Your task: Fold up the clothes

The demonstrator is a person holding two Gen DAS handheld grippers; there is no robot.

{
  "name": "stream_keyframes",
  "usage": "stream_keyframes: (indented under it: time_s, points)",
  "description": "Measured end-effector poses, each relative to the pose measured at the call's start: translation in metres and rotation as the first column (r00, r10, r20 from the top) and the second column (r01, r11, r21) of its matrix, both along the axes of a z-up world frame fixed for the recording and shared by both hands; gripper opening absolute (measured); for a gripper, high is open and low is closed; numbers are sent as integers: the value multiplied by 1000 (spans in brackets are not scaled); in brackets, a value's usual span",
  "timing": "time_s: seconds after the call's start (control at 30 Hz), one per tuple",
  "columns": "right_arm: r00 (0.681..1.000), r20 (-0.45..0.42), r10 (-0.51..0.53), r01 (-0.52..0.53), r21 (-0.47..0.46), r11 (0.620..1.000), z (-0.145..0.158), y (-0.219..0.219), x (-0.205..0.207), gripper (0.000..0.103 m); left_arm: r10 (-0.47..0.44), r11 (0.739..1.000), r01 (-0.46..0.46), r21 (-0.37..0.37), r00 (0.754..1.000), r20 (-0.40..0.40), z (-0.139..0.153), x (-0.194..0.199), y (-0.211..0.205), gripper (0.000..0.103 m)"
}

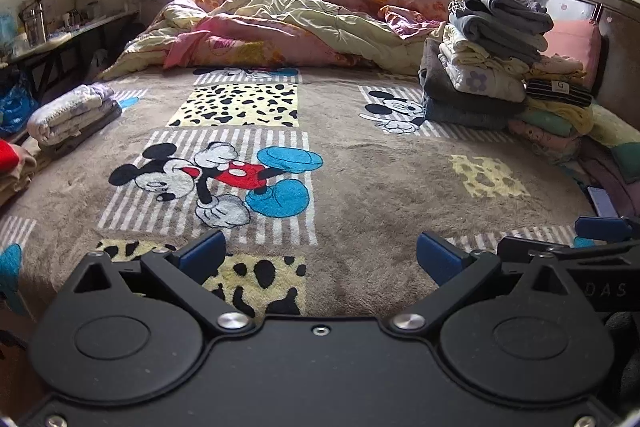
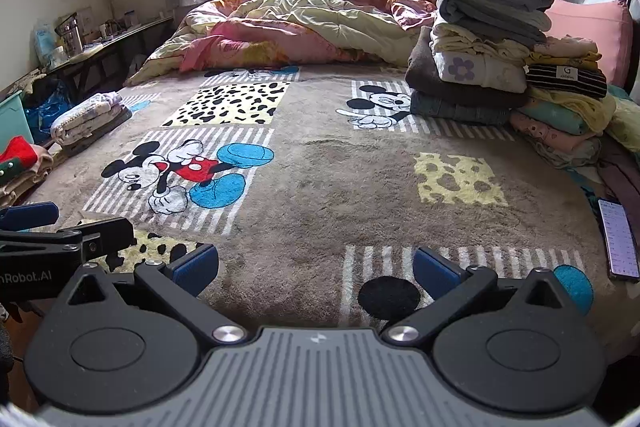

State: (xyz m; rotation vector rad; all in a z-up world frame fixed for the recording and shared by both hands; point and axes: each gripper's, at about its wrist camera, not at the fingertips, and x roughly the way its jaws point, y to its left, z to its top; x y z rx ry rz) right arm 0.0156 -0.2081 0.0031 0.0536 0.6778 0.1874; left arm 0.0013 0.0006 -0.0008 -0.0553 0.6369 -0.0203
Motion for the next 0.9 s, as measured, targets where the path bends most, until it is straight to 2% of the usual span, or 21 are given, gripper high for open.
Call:
stream_keyframes:
  time_s: [0.2,0.3,0.9]
  points:
    - [1000,-1,1,-1,1,1000,-3,-2,1,103,2,1000,-2,-4,1000,-19,-5,8,3,103]
    - [1000,-2,2,-2,2,1000,-4,-3,2,103,7,1000,-7,25,1000,-1,-6,3,-3,103]
    - [1000,-4,-8,8,24,1000,-6,-10,3,103,4,1000,-4,16,1000,-14,-10,6,-8,103]
